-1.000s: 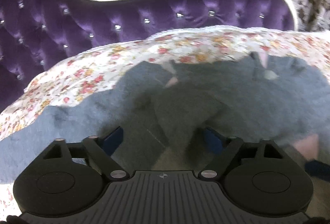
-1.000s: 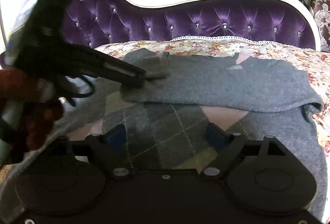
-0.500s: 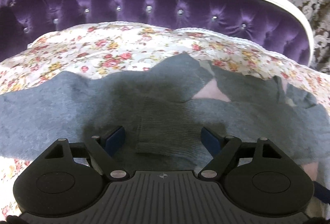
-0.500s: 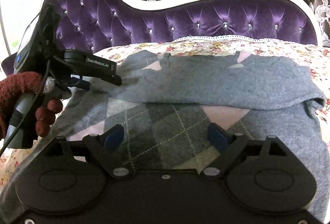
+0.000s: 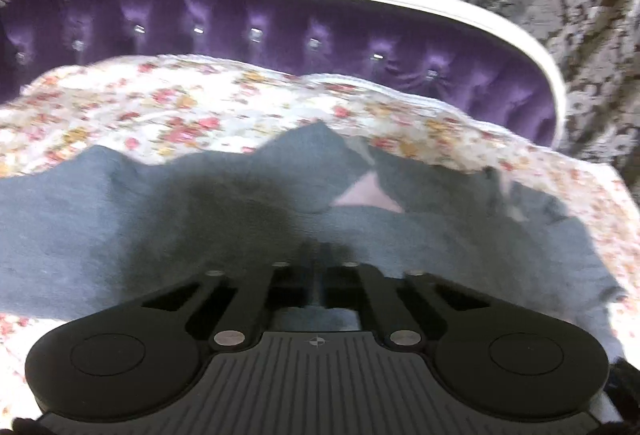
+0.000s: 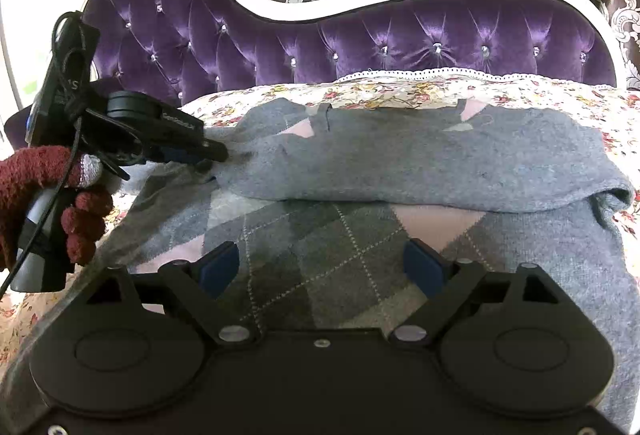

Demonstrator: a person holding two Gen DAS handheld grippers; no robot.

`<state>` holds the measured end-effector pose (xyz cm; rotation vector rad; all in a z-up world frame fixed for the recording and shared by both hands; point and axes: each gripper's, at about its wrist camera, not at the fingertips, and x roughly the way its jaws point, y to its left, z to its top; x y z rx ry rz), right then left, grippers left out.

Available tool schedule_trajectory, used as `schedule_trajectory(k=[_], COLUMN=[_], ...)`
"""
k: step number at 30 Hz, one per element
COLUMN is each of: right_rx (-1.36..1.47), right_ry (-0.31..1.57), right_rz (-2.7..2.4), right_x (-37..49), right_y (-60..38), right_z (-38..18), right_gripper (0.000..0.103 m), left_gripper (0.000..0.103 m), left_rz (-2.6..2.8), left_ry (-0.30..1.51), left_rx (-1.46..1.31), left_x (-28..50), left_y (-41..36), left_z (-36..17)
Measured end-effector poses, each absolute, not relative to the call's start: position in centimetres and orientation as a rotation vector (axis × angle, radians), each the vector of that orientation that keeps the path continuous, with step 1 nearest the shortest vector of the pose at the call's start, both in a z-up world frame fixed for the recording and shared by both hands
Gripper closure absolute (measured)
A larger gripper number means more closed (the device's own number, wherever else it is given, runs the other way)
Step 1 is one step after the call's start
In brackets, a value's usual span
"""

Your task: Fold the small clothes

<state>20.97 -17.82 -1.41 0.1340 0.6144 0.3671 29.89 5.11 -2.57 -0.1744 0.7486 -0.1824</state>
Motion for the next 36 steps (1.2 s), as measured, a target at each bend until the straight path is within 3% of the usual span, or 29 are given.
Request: schedule_trajectory(k=[3, 6, 8, 9, 14, 24, 25, 26, 28, 29, 36], right_rx=[0.131, 0.131, 0.131, 0.131, 0.131, 0.127, 0.127, 0.127, 0.127, 0.126, 0.128], right_ry=[0.615, 0.615, 0.614, 0.615, 0.615, 0.616, 0.616, 0.616, 0.616, 0.616, 0.619], right_rz=[0.368, 0.368, 0.368, 0.368, 0.369, 0.371, 0.371, 0.371, 0.371, 0.371, 0.373], right_x=[20.9, 20.9, 20.9, 20.9, 20.9, 20.9, 20.9, 20.9, 20.9, 20.9, 20.9], right_y=[-17.7, -17.7, -17.7, -17.7, -17.7, -17.6, -17.6, -17.6, -17.6, -17.6, -17.6], right_z=[-1.5, -1.5, -1.5, -1.5, -1.5, -1.4, -1.4, -1.4, -1.4, -1.4, -1.4], right_gripper=[0.012, 0.012, 0.012, 0.012, 0.011, 0.010, 0.010, 0.010, 0.010, 0.010, 0.010], left_gripper=[0.102, 0.096, 0.058, 0.051, 0.041, 0.042, 0.051, 0.069, 0.088, 0.093, 0.094], left_rz=[-0.173, -0.128, -0.088, -0.085, -0.126, -0.110, -0.100, -0.083, -0.075, -0.087, -0.068], left_ry=[0.730, 0.773, 0.797, 0.796, 0.809, 0.781, 0.777, 0.768, 0.772, 0.774, 0.668], left_rx=[-0.130, -0.118, -0.129, -0.137, -0.138, -0.309, -0.323, -0.337, -0.349, -0.361, -0.372], left_x=[29.3, 29.2, 28.7, 28.3, 27.0, 30.1, 30.3, 30.4, 30.7, 30.8, 28.0], left_y=[4.4, 4.2, 4.4, 4.4, 4.3, 5.8, 5.9, 6.0, 6.2, 6.3, 7.0], left_z=[-2.2, -2.1, -2.3, -2.5, -3.1, -3.8, -3.8, -3.8, -3.8, -3.9, -1.7])
